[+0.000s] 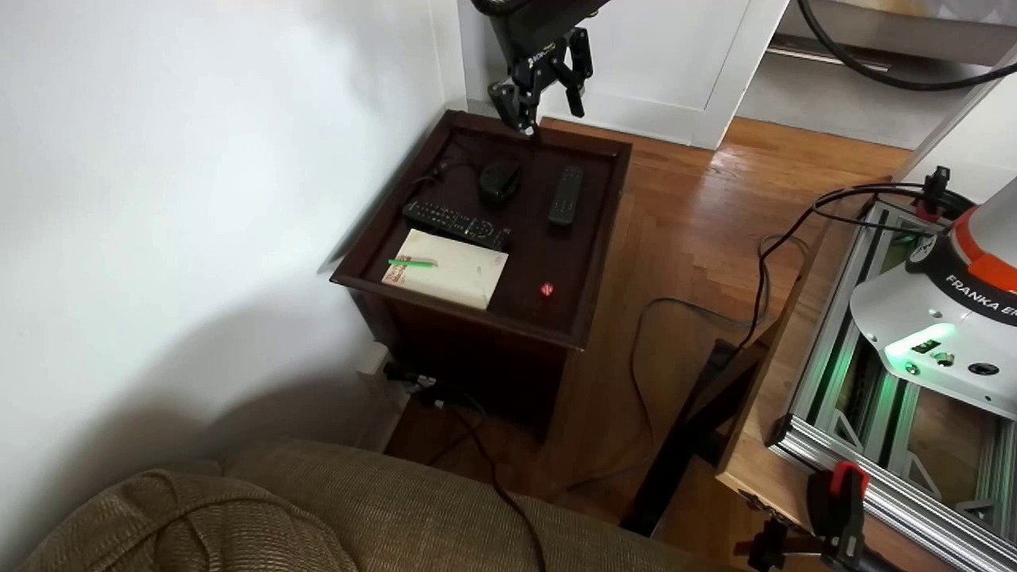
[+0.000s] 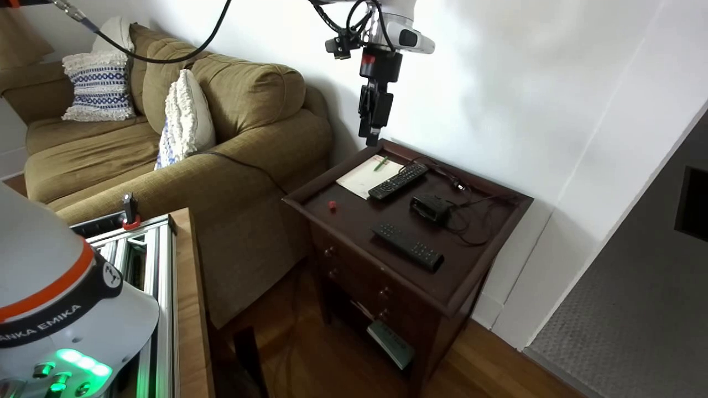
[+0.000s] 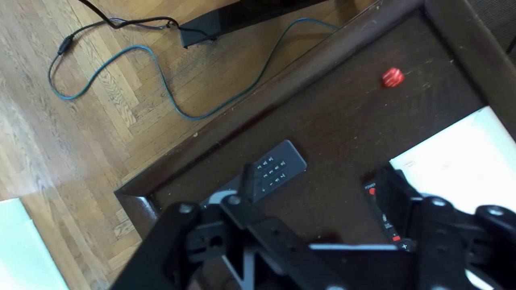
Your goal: Move the small, pink object forward
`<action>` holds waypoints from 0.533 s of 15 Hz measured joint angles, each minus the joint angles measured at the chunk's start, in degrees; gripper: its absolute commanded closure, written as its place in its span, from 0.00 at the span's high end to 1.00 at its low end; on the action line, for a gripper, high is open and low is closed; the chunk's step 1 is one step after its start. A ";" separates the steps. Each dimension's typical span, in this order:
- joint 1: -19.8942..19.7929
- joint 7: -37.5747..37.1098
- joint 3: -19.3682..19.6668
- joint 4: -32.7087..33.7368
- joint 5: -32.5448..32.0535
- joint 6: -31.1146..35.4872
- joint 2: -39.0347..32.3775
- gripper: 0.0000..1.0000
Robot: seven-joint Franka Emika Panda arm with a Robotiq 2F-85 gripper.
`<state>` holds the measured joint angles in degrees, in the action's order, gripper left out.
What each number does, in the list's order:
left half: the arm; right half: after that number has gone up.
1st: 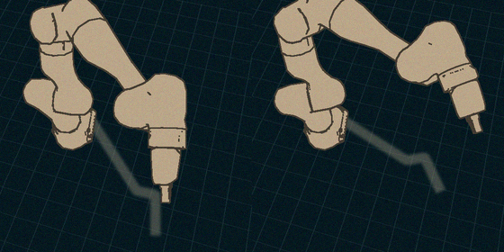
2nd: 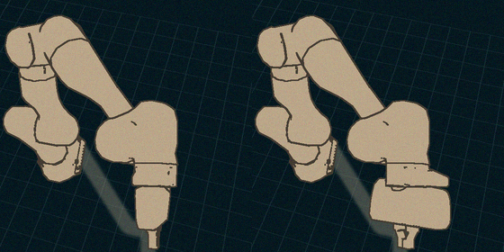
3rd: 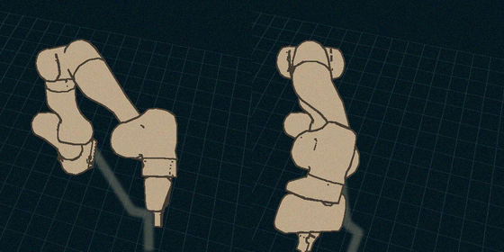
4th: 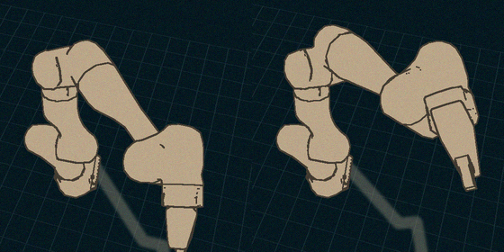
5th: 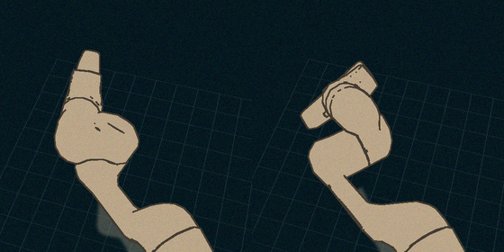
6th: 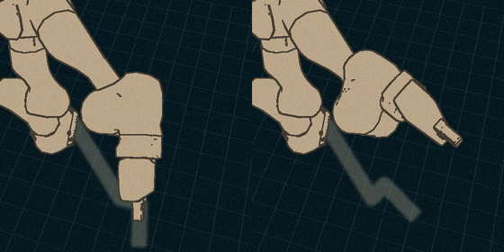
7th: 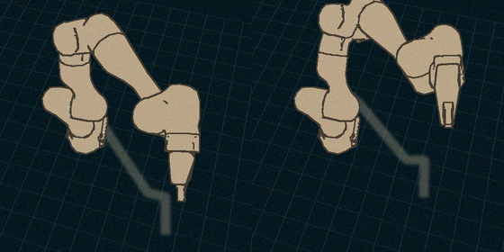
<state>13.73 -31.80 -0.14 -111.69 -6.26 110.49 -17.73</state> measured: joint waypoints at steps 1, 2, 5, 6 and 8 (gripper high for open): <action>-0.15 0.33 -0.12 0.00 0.17 0.29 -0.01 1.00; -0.34 0.78 -0.29 -0.01 0.55 0.99 -0.06 1.00; -1.46 3.75 -1.34 -0.62 4.68 8.49 -0.80 1.00; -1.91 5.33 -1.84 -1.23 6.79 12.41 -1.22 1.00; -2.85 9.75 -3.15 -2.68 11.07 20.19 -2.30 1.00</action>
<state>10.88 -22.05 -3.30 -114.38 4.81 130.67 -20.03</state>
